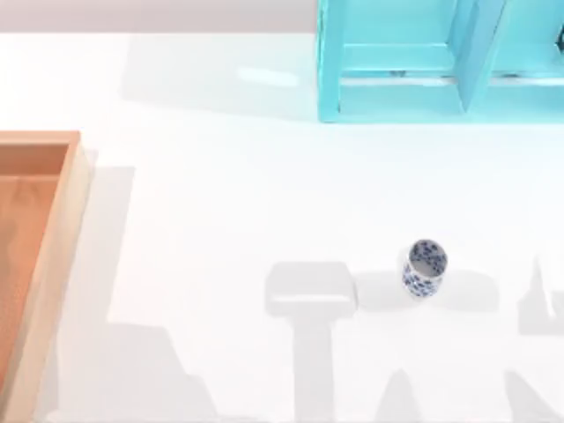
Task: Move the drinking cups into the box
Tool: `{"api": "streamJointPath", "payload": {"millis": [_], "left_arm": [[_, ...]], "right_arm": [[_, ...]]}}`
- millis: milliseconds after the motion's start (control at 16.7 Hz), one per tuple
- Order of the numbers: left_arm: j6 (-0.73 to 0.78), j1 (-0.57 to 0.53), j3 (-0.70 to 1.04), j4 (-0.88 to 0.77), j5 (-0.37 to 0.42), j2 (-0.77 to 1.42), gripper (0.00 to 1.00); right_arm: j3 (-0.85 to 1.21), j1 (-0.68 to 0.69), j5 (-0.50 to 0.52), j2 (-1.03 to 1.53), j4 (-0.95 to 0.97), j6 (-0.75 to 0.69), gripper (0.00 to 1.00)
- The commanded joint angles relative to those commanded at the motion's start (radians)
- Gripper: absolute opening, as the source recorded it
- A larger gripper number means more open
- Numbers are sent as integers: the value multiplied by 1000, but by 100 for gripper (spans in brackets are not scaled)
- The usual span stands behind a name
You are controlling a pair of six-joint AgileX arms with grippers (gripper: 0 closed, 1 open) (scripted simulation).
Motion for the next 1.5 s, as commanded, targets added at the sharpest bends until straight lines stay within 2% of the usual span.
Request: {"api": "streamJointPath", "payload": {"millis": [480,1200,1500], "left_arm": [[3,-2,14,-15,-2,7,100],[-5,-5,393,-375,-3,23,100],[-6,-4,411,-393,0,18,100]], "right_arm": [[0,0,0,0,0,0,100],[0,0,0,0,0,0,100],[0,0,0,0,0,0,100]]}}
